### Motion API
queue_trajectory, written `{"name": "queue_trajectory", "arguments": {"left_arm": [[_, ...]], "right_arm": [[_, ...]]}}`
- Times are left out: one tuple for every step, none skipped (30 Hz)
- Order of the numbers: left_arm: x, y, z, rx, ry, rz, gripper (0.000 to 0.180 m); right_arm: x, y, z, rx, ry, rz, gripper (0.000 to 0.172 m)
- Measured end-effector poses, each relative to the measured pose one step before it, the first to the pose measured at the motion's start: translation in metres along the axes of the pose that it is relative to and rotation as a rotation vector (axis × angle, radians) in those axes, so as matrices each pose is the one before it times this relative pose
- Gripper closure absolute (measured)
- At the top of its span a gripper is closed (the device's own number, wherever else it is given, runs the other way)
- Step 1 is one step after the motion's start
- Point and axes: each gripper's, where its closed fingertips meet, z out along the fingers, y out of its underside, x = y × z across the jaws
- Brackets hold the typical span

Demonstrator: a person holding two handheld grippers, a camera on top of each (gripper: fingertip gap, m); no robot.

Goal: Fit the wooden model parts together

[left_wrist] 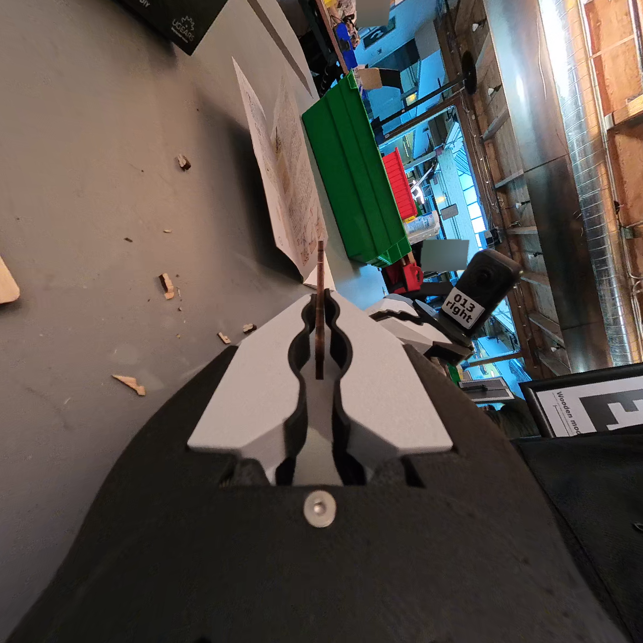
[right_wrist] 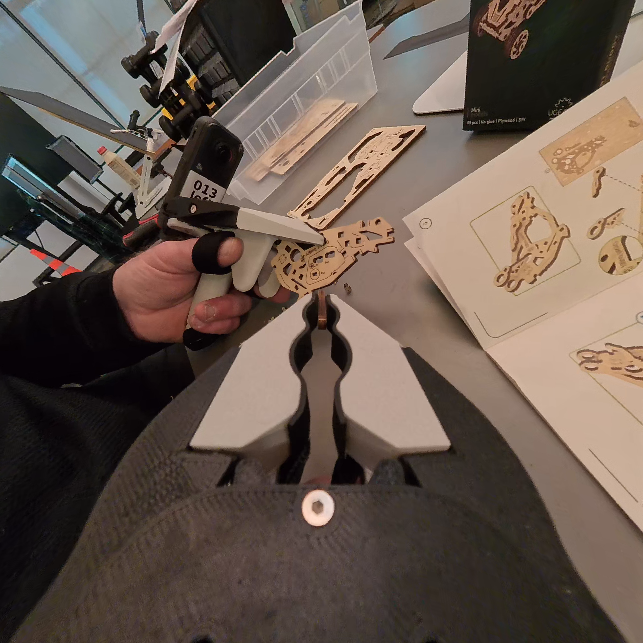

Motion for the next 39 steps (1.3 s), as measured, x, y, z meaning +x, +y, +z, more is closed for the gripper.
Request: {"name": "queue_trajectory", "arguments": {"left_arm": [[-0.00007, 0.0001, 0.00002, 0.0021, -0.0017, -0.0015, 0.179], [0.00026, 0.00011, 0.00012, 0.0018, 0.0008, -0.003, 0.179], [-0.00008, 0.00011, 0.00002, 0.003, -0.0009, -0.0039, 0.179], [-0.00001, 0.0004, 0.00027, -0.0002, -0.0007, -0.0011, 0.179], [0.00012, 0.00038, 0.00018, 0.0006, -0.0015, -0.0012, 0.179], [-0.00009, -0.00007, -0.00016, 0.0048, -0.0019, -0.006, 0.179], [-0.00039, -0.00002, -0.00016, 0.0055, -0.0003, -0.0105, 0.179], [0.00016, 0.00011, -0.00011, 0.0027, 0.0027, -0.0069, 0.179], [-0.00005, 0.0002, -0.00025, 0.0005, -0.0021, 0.0009, 0.179], [-0.00015, -0.00029, -0.00031, 0.003, -0.0036, 0.0026, 0.179], [0.00065, -0.00029, -0.00017, 0.0018, 0.0013, 0.0004, 0.179], [0.00108, -0.00025, 0.00001, 0.0004, 0.0036, 0.0016, 0.179], [-0.00025, -0.00008, -0.00027, 0.0007, -0.0067, 0.0055, 0.179], [-0.00012, -0.00028, -0.00046, 0.0021, -0.0076, 0.0076, 0.179], [0.0006, -0.00024, -0.00043, 0.0007, -0.0003, 0.0031, 0.179], [0.00047, -0.00023, -0.00041, 0.002, 0.0009, -0.0026, 0.179], [0.00018, -0.00019, -0.00048, 0.0017, 0.0005, -0.0027, 0.179], [-0.00017, 0.0005, -0.00026, -0.0021, -0.0013, -0.0005, 0.178], [-0.00044, 0.00113, 0.00001, -0.0045, -0.0022, -0.0019, 0.178], [-0.00038, 0.00082, -0.00009, -0.0012, -0.0006, -0.0058, 0.178], [0.00011, 0.00044, -0.00005, 0.0018, 0.0055, -0.0103, 0.177], [0.00019, 0.00047, -0.00004, 0.0002, 0.0058, -0.0116, 0.176], [-0.00052, 0.00063, -0.00004, -0.0003, 0.0005, -0.0084, 0.175], [-0.00037, 0.0003, -0.00021, 0.0, 0.0017, -0.0073, 0.175], [0.00012, 0.0, -0.00034, 0.0018, 0.0055, -0.0105, 0.175], [-0.00036, -0.00059, -0.00037, 0.005, 0.004, -0.0111, 0.175], [-0.00141, 0.00004, -0.00045, 0.0008, -0.0037, -0.0045, 0.176], [-0.00224, 0.00058, -0.00028, -0.0025, -0.009, -0.0035, 0.175], [-0.00035, 0.0, -0.00026, 0.0016, 0.0033, -0.0082, 0.175], [0.00113, -0.00074, -0.00024, 0.0068, 0.0132, -0.0164, 0.175], [0.00011, -0.00081, -0.00023, 0.0066, 0.0072, -0.0156, 0.175], [-0.00065, -0.00051, -0.00022, 0.0047, 0.0016, -0.0121, 0.176], [0.00029, -0.00048, -0.00021, 0.0034, 0.0074, -0.0128, 0.178], [0.00097, -0.00049, -0.00024, 0.0038, 0.0116, -0.0123, 0.179], [0.00051, -0.00045, -0.00019, 0.0045, 0.0065, -0.0076, 0.179], [0.00047, -0.00049, -0.00016, 0.0045, 0.0042, -0.0043, 0.179], [0.00007, 0.00013, 0.0, 0.0013, 0.0018, -0.0036, 0.179], [0.00045, 0.00049, 0.00026, -0.0016, 0.0027, -0.0009, 0.179], [0.00086, 0.00023, 0.00028, 0.001, 0.0036, -0.0003, 0.179]], "right_arm": [[0.00044, 0.00017, 0.00015, -0.0012, 0.0003, 0.0037, 0.171], [0.0003, 0.0004, 0.00039, -0.0033, 0.0007, 0.0017, 0.171], [0.00009, 0.00043, 0.00038, -0.0031, 0.0006, 0.0003, 0.171], [0.00017, 0.0001, 0.00021, -0.0012, 0.0005, 0.0005, 0.171], [0.00023, -0.00005, 0.0, 0.0004, -0.0002, 0.0022, 0.171], [0.00028, -0.00002, 0.00002, 0.0002, -0.0004, 0.0035, 0.171], [0.00027, 0.00013, 0.00014, -0.001, -0.0003, 0.0027, 0.171], [0.00017, 0.00005, 0.00012, -0.0006, 0.0004, 0.0006, 0.171], [-0.00014, 0.00006, 0.00008, -0.0007, -0.0007, 0.0002, 0.171], [0.00031, 0.00004, 0.00006, -0.0001, -0.0002, 0.0026, 0.171], [0.00045, -0.0001, -0.00014, 0.001, 0.0004, 0.0039, 0.171], [0.00015, -0.00016, -0.00001, 0.0006, -0.0004, 0.0022, 0.171], [0.0, 0.00003, -0.00002, 0.0003, -0.0008, 0.0, 0.171], [-0.00002, -0.0001, 0.00006, 0.0003, 0.0006, -0.0002, 0.171], [0.00001, 0.00019, 0.00005, -0.0007, 0.0001, -0.0003, 0.171], [-0.00015, 0.00012, 0.00021, -0.0009, -0.0004, -0.0008, 0.171], [-0.0002, 0.00005, 0.00006, -0.0007, -0.0006, -0.0011, 0.171], [-0.00018, 0.00014, 0.00009, -0.0007, -0.0008, -0.001, 0.171], [-0.0001, 0.00011, 0.0001, -0.0006, 0.0, -0.0006, 0.171], [-0.00006, 0.00006, 0.00005, -0.0003, -0.0001, -0.0002, 0.171], [0.0, -0.00004, 0.00002, 0.0003, -0.0001, -0.0001, 0.171], [-0.00012, 0.00002, -0.00001, -0.0001, -0.0008, 0.0001, 0.171], [0.0001, 0.00002, 0.00002, -0.0001, -0.0002, 0.0005, 0.171], [0.00009, 0.00007, 0.00007, -0.0003, 0.0003, 0.0007, 0.171], [-0.00005, 0.00005, 0.00001, -0.0008, -0.0004, 0.0005, 0.171], [0.0, 0.00009, 0.00017, -0.0008, -0.0004, 0.0003, 0.171], [-0.00002, 0.00011, 0.00005, -0.0006, -0.0006, 0.0006, 0.171], [0.00004, 0.00001, 0.00005, -0.0005, -0.0009, 0.0008, 0.171], [0.0, 0.0001, 0.00009, -0.001, -0.0008, 0.0007, 0.171], [0.00001, 0.00014, 0.00004, -0.0008, -0.0005, 0.0004, 0.171], [0.0, -0.00007, -0.00001, 0.0, -0.0005, 0.0007, 0.171], [-0.00004, 0.0, 0.00003, 0.0001, -0.0009, 0.0012, 0.171], [0.0, 0.0, -0.00009, 0.0003, -0.001, 0.0007, 0.171], [-0.00006, -0.0001, -0.00014, 0.0009, -0.0009, 0.0003, 0.171], [-0.00001, -0.00007, -0.00005, 0.0004, -0.0005, 0.0001, 0.171], [-0.00007, 0.00007, -0.00003, -0.0005, -0.0005, -0.0001, 0.171], [0.00002, -0.00007, 0.00007, 0.0001, -0.0001, 0.0003, 0.171], [0.00002, -0.00006, -0.00005, 0.0003, -0.0002, 0.0004, 0.171], [0.0, -0.00004, -0.00006, 0.0002, -0.0004, 0.0001, 0.171]]}}
